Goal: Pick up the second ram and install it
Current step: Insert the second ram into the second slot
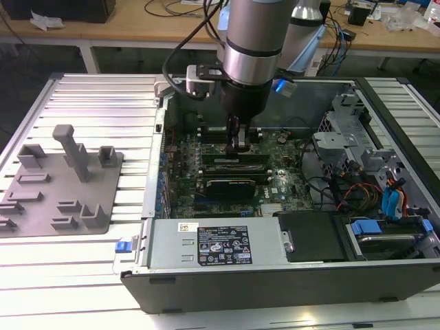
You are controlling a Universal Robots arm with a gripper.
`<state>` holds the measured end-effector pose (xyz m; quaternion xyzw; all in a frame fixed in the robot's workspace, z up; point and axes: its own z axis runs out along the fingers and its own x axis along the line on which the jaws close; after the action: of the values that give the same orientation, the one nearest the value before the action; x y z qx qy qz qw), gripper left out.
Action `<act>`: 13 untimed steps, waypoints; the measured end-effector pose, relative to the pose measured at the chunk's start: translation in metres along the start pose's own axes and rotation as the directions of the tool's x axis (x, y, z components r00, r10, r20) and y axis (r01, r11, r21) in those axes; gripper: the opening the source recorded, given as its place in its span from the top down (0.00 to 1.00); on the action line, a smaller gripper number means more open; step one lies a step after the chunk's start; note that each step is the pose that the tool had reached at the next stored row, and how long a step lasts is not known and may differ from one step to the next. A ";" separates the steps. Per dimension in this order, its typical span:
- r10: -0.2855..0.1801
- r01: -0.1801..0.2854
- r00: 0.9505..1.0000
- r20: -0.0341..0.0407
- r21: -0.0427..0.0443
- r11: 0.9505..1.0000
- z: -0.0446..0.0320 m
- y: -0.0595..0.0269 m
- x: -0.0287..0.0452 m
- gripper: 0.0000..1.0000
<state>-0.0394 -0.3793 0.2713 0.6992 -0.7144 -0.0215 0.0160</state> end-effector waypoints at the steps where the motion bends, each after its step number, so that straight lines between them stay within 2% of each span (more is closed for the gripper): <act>1: 0.000 0.000 1.000 0.000 0.000 1.000 0.0008 -0.0008 -0.0001 0.91; 5: 0.000 0.000 1.000 0.000 0.000 1.000 0.0062 -0.0022 -0.0004 0.91; 7: 0.000 0.000 1.000 0.000 0.000 1.000 0.0062 -0.0022 -0.0005 0.91; 9: 0.000 0.000 1.000 0.000 0.000 1.000 0.0102 -0.0024 -0.0006 0.91; 13: 0.000 0.000 1.000 0.000 0.000 1.000 0.0136 -0.0025 -0.0032 0.91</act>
<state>-0.0375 -0.3761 0.2576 0.6993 -0.7143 -0.0215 0.0159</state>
